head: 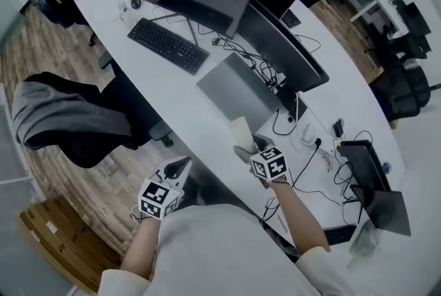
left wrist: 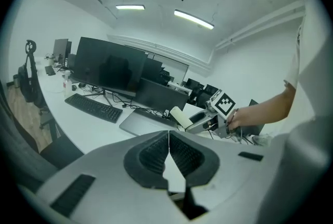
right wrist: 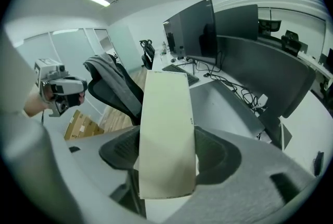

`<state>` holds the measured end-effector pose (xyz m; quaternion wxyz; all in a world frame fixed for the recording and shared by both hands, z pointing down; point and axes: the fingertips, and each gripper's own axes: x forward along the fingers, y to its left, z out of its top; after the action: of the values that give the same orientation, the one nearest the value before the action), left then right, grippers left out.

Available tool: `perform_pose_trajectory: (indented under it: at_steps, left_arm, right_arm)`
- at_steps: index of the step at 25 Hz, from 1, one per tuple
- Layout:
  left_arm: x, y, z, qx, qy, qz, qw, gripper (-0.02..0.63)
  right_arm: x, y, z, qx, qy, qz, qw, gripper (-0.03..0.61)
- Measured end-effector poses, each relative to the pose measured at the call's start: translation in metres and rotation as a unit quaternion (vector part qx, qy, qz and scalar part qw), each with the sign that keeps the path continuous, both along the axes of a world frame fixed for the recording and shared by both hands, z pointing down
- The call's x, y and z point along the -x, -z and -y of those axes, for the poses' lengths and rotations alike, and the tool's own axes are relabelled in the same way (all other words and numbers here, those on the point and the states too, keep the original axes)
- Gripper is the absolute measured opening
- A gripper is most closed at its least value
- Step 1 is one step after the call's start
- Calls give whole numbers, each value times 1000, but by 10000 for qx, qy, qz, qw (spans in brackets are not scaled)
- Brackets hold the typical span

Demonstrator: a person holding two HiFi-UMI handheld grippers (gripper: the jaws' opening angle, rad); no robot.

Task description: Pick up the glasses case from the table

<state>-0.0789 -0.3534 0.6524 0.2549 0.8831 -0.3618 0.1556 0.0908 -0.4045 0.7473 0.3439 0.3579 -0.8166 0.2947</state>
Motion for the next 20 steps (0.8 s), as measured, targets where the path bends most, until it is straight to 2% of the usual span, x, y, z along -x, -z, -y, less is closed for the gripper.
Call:
perform_pose_trajectory:
  at_steps: [11, 20]
  left_arm:
    - [-50, 43, 2, -268, -149, -211, 9993, 9]
    - [-52, 77, 14, -509, -86, -288, 9983, 9]
  right_arm:
    - [-60, 88, -14, -679, -617, 730, 9931, 310]
    - [-82, 157, -23, -1361, -869, 1115, 9806, 310]
